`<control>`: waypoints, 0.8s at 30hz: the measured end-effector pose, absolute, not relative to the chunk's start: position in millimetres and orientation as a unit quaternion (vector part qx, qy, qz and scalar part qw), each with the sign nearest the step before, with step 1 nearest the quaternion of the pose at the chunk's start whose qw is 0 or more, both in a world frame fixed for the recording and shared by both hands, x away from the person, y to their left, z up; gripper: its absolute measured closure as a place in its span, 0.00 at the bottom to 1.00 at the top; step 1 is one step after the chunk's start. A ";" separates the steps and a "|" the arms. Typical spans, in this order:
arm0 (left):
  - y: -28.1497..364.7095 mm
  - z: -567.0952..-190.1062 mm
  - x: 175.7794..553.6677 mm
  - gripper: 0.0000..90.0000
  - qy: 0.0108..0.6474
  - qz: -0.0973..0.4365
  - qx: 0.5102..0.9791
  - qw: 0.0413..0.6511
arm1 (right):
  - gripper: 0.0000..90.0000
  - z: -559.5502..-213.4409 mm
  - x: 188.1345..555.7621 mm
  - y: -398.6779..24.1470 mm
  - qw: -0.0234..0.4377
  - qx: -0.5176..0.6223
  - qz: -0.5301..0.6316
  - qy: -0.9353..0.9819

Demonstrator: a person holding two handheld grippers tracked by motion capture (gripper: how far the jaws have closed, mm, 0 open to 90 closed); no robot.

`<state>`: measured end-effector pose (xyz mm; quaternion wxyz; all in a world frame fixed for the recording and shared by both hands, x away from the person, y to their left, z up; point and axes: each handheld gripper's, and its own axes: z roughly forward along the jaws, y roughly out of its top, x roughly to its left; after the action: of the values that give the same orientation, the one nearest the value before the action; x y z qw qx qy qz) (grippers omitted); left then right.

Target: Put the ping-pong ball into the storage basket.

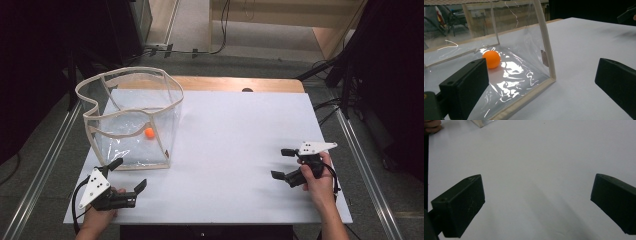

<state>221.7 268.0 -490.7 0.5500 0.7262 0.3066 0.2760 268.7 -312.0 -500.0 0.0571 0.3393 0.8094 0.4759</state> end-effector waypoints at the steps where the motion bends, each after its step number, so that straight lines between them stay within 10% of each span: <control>1: 268.0 -490.7 221.7 0.00 0.307 0.276 0.726 0.550 | 0.00 -501.0 268.0 -313.8 0.057 0.342 0.479 0.807; 24: 268.4 -490.5 222.2 0.00 0.308 0.275 0.726 0.550 | 0.00 -518.7 247.1 -356.0 0.091 0.371 0.534 0.754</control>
<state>222.2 268.4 -490.5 0.5501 0.7258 0.3078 0.2754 247.1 -356.0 -518.7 0.0912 0.3709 0.7541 0.5344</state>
